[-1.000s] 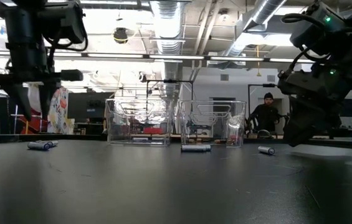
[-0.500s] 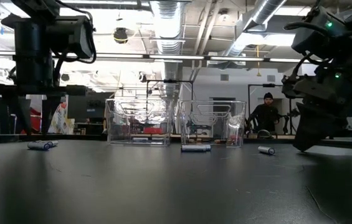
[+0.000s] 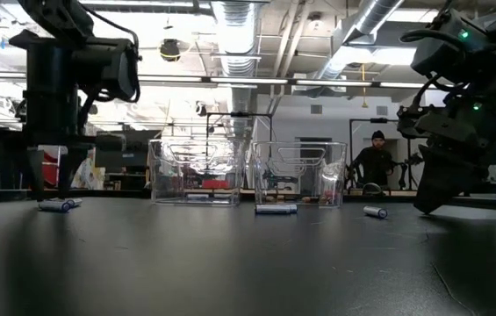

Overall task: Sort batteries
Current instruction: Put the black battery into the right transparent bin

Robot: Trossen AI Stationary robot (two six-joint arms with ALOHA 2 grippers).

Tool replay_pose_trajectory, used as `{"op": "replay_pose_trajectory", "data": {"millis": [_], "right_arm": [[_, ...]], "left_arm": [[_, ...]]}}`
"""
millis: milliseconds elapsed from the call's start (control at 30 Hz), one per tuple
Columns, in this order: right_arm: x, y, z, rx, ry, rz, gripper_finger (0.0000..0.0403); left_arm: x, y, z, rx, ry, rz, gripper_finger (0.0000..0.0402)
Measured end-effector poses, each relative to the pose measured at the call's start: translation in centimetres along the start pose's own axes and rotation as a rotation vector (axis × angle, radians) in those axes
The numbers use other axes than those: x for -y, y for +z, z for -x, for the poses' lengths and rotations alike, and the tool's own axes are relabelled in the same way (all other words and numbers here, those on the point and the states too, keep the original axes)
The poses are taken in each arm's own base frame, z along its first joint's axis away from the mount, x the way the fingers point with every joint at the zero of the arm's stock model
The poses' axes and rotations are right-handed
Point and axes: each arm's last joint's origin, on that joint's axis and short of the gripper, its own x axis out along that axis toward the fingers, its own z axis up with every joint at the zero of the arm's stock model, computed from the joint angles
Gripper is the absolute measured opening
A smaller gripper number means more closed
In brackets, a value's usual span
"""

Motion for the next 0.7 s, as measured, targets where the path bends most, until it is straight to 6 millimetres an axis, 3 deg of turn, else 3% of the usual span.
{"op": "replay_pose_trajectory", "data": {"millis": [400, 700], "right_arm": [[0.0, 0.0, 0.0, -0.001, -0.001, -0.001, 0.0163], [0.0, 0.0, 0.0, -0.001, -0.001, -0.002, 0.0163]], "left_arm": [[0.4, -0.4, -1.3, 0.028, 0.06, 0.004, 0.0111], [0.2, -0.4, -1.4, 0.032, 0.079, -0.024, 0.0036]]}}
